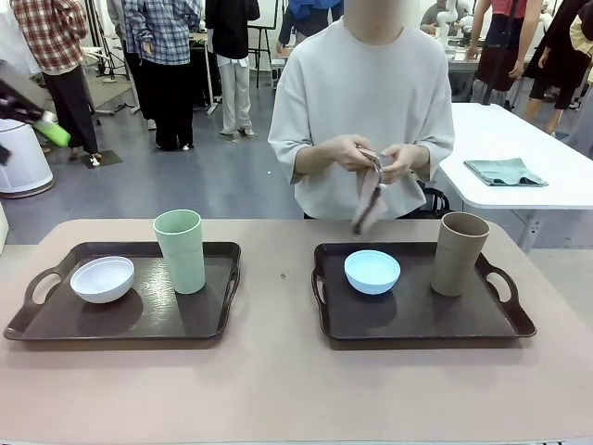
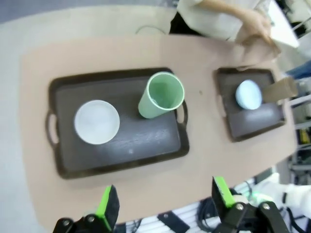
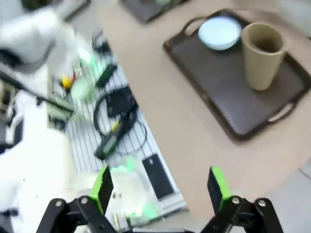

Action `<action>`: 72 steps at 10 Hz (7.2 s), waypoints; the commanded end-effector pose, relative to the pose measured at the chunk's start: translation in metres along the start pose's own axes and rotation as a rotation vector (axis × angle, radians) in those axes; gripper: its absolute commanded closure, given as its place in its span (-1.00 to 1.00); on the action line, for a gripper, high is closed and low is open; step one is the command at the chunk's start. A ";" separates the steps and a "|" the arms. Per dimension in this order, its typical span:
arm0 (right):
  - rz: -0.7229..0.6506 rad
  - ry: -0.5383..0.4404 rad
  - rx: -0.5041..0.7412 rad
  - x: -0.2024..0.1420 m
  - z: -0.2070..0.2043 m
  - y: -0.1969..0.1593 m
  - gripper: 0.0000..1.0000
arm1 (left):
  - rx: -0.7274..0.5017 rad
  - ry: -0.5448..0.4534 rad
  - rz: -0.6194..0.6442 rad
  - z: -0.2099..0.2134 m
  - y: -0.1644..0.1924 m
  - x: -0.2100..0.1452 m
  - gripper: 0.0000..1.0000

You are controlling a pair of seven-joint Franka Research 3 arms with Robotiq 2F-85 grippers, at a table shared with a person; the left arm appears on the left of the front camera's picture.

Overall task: Set up a tray with a mat and arrange the tableware.
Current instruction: Pick up the Picnic Bowl and Reusable plastic cup from the Handle tray in front of the human's position and hold them in the air.

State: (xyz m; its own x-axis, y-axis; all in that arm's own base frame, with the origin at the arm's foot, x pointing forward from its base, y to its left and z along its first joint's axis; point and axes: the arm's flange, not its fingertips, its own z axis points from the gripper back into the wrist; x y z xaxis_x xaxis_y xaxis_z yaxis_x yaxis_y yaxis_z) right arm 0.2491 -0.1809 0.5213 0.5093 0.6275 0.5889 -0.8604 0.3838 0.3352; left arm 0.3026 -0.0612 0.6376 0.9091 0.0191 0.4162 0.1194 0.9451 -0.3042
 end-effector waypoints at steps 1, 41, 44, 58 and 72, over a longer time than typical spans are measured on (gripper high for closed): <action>0.081 0.098 0.036 -0.001 -0.006 -0.008 -1.00 | 0.127 0.009 -0.012 -0.024 -0.029 0.018 -1.00; 0.461 -0.054 -0.040 0.073 -0.120 -0.228 -1.00 | 0.037 0.236 -0.227 -0.404 -0.334 0.032 -1.00; 0.490 -0.064 0.064 0.077 -0.144 -0.240 -1.00 | 0.041 0.251 -0.201 -0.422 -0.333 0.038 -1.00; 0.385 -0.032 0.067 0.094 -0.211 -0.257 -1.00 | 0.062 0.269 -0.140 -0.458 -0.329 0.062 -1.00; 0.419 -0.007 0.132 0.109 -0.264 -0.269 -1.00 | 0.117 0.360 -0.111 -0.495 -0.321 0.065 -1.00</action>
State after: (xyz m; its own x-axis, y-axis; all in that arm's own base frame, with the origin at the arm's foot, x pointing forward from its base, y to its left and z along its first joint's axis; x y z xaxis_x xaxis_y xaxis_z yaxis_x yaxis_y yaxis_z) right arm 0.5300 -0.0419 0.3040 0.1036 0.7282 0.6775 -0.9886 0.0005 0.1507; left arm 0.5169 -0.5200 0.3351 0.9721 -0.2020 0.1190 0.2208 0.9596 -0.1746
